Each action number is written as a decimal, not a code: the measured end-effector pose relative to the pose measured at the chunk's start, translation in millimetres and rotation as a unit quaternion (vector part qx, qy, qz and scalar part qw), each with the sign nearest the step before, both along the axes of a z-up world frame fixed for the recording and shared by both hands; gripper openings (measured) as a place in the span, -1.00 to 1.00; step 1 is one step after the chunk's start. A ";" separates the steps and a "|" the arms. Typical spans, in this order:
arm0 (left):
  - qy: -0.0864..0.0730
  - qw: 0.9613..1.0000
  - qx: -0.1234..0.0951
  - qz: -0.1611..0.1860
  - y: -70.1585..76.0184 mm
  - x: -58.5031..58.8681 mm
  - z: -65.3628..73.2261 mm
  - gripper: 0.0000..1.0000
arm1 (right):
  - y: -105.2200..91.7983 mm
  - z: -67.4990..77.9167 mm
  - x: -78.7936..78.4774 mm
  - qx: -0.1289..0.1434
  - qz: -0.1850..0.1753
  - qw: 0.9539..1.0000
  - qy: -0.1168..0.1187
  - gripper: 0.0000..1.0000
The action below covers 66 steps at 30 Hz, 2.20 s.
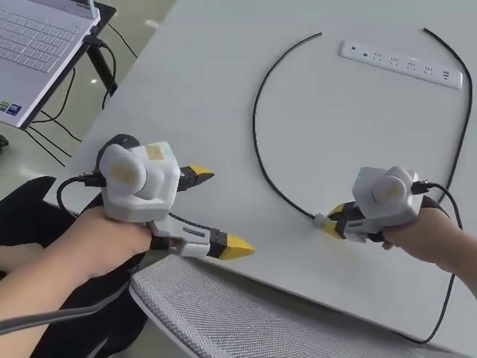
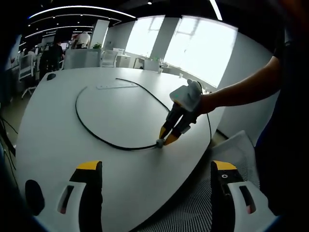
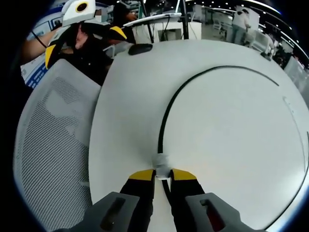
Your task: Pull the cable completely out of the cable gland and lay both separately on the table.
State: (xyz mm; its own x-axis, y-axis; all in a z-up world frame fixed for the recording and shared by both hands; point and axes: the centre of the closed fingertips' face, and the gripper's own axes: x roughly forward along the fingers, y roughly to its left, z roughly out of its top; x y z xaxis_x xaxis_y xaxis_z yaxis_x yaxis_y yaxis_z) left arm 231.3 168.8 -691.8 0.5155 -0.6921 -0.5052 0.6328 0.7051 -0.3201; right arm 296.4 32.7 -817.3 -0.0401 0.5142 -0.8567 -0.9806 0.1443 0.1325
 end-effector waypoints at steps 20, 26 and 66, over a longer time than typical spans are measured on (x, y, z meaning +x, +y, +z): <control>-0.022 0.997 -0.002 -0.077 -37.9 8.8 16.7 0.81 | 6.9 60.8 -12.8 0.033 0.000 0.999 -0.009 -0.87; -0.030 0.995 -0.004 -0.096 -47.1 13.7 20.5 0.80 | 13.4 83.4 -18.4 0.043 -0.008 0.999 -0.005 -0.88; -0.048 0.977 -0.017 -0.206 -95.2 4.7 26.4 0.33 | 29.0 150.6 -70.5 0.054 0.063 0.996 -0.020 -0.88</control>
